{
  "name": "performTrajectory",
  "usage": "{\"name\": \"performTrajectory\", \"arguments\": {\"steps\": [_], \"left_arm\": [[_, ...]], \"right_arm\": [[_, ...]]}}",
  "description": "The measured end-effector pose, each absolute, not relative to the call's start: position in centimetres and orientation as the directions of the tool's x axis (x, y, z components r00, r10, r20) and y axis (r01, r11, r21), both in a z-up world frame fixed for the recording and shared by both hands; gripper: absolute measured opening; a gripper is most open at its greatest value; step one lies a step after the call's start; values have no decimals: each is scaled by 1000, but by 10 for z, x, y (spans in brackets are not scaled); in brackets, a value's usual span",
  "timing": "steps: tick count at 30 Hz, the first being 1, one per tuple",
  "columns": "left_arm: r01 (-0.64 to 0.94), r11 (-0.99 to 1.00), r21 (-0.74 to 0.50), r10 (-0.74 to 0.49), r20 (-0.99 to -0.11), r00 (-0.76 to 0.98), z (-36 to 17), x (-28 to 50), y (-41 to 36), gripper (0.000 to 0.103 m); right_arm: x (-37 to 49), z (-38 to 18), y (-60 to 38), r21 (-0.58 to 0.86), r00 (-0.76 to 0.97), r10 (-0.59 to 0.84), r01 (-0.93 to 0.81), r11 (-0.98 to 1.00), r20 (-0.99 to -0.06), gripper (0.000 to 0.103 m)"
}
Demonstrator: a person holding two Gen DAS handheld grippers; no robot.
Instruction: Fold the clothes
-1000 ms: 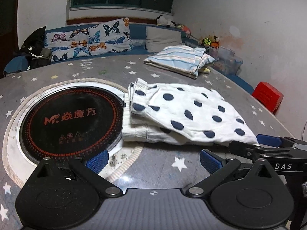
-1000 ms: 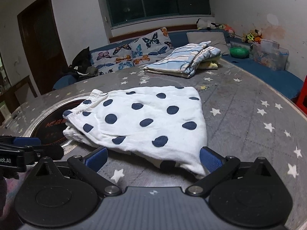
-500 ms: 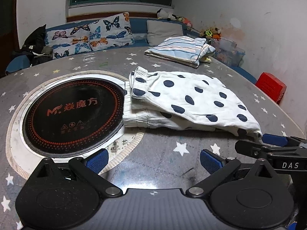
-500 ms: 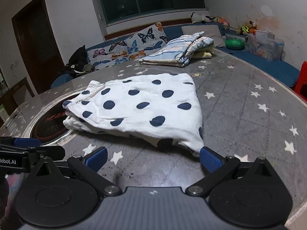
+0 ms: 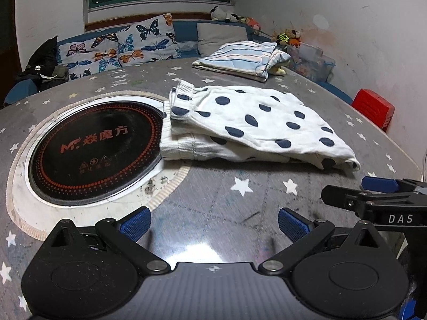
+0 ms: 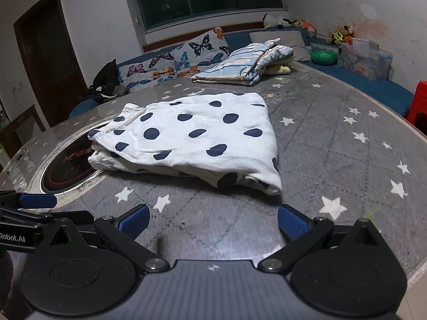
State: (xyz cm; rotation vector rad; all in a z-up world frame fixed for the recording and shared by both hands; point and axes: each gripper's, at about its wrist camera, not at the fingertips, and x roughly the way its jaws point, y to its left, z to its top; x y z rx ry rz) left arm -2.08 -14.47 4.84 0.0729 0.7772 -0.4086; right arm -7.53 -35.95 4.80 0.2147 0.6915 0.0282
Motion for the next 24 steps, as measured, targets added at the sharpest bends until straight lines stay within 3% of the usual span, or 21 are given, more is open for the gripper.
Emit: {"name": "performTrajectory", "arguments": {"steps": [24], "left_arm": [[414,907,-80,-351,-688,636,46,-36,-146,103]], "right_arm": [[-87,47,-356,198,770,84,56,979,-632,103]]}}
